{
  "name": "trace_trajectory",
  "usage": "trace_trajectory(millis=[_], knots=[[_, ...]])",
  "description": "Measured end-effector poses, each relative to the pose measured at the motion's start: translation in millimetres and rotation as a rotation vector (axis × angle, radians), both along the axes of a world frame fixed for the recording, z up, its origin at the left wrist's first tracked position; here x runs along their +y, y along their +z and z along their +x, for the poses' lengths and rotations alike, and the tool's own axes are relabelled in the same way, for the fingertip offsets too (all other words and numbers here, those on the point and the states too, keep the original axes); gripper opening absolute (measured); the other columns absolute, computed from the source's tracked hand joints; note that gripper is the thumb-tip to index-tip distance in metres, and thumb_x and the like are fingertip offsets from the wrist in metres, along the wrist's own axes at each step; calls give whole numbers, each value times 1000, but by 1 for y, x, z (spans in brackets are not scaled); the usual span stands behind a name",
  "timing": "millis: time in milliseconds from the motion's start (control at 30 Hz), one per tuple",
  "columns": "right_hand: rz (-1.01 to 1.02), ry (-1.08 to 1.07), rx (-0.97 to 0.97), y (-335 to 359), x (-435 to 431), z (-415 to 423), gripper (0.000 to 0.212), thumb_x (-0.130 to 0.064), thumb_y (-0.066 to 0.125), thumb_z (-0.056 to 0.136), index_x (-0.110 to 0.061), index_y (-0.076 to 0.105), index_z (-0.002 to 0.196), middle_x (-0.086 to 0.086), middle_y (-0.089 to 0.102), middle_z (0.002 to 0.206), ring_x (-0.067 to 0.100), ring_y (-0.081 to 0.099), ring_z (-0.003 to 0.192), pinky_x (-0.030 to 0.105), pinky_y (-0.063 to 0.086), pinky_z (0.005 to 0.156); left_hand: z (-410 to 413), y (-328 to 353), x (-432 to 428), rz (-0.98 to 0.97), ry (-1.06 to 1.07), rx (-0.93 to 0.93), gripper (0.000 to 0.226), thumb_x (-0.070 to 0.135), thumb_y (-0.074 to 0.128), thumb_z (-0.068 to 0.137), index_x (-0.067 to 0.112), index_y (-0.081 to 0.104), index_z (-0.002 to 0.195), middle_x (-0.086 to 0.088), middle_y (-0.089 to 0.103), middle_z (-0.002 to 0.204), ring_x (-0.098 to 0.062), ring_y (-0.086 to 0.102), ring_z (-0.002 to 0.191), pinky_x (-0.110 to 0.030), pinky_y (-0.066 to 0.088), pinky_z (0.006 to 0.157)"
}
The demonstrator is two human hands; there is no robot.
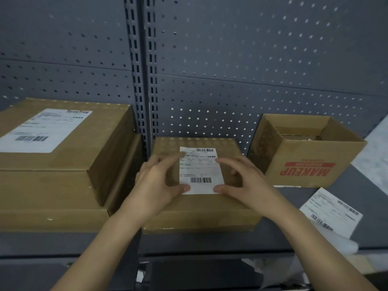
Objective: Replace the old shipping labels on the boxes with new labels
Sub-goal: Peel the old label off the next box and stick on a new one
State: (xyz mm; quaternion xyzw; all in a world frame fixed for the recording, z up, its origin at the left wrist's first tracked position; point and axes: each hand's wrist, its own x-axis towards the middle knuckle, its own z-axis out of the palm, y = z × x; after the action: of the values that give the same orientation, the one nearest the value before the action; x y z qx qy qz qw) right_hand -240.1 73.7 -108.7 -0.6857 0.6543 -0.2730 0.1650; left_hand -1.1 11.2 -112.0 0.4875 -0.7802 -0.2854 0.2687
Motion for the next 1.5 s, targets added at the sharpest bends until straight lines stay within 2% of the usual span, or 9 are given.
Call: trace_trajectory(millis=[167, 333, 467, 633, 767, 1100, 1300, 1433, 1500], knots=[[57, 9, -52, 4, -4, -5, 61, -43, 83, 71, -49, 52, 124, -30, 44, 113, -7, 44, 105, 14, 35, 85, 2, -2, -2, -109, -93, -161, 36, 46, 67, 88, 46, 63, 123, 25, 40, 123, -11, 32, 125, -38, 29, 111], [43, 121, -30, 1, -4, -10, 32, -40, 76, 81, -48, 64, 109, -28, 51, 118, -5, 43, 119, 20, 34, 103, 7, -5, -3, -212, -147, -214, 35, 48, 59, 92, 43, 62, 127, 21, 46, 132, -11, 33, 124, -34, 30, 109], [-17, 205, 11, -2, -3, -9, 12, -35, 69, 89, -38, 72, 100, -23, 56, 110, 5, 53, 112, 27, 41, 100, 3, -5, -6, -334, -199, -229, 30, 42, 61, 93, 38, 68, 122, 16, 48, 135, -10, 35, 127, -36, 31, 110], [25, 232, 84, 1, -15, -5, 8, -41, 63, 91, -45, 68, 96, -25, 53, 107, 3, 52, 108, 26, 41, 98, -8, -2, -25, -251, -242, -181, 26, 39, 67, 90, 29, 70, 114, 15, 56, 120, -8, 47, 117, -38, 42, 104], [44, 245, 131, 9, -36, 1, 10, -39, 63, 92, -36, 70, 100, -22, 52, 105, -2, 50, 104, 15, 40, 90, -20, 3, -42, -211, -217, -259, 35, 44, 64, 91, 30, 63, 122, 10, 52, 126, -14, 43, 123, -40, 38, 107], [-30, 110, 151, 9, -108, -4, 7, -25, 67, 92, -19, 70, 91, -9, 54, 89, 8, 51, 83, 25, 39, 74, -44, 9, -82, -178, -171, -412, 46, 50, 52, 95, 34, 53, 138, 3, 41, 146, -26, 27, 137, -43, 23, 111], [-79, 19, 103, 1, -122, -4, 8, -25, 67, 91, -19, 70, 89, -10, 59, 85, 4, 54, 80, 25, 45, 73, -45, -1, -86, -165, -179, -560, 55, 56, 28, 101, 36, 31, 152, 7, 21, 158, -25, 12, 141, -48, 17, 113], [-106, 39, 189, -5, -121, -3, 8, -23, 64, 94, -19, 64, 87, -11, 54, 85, 5, 50, 81, 11, 34, 66, -46, -4, -84, -128, -182, -618, 59, 55, 19, 102, 33, 17, 156, 5, 9, 164, -26, 3, 147, -48, 11, 116], [-107, 47, 214, -4, -121, -2, 8, -23, 62, 95, -19, 64, 88, -10, 54, 87, 6, 49, 84, 15, 33, 68, -46, -3, -84, -113, -188, -623, 59, 55, 18, 102, 32, 14, 157, 5, 8, 164, -25, 3, 148, -47, 11, 116]])
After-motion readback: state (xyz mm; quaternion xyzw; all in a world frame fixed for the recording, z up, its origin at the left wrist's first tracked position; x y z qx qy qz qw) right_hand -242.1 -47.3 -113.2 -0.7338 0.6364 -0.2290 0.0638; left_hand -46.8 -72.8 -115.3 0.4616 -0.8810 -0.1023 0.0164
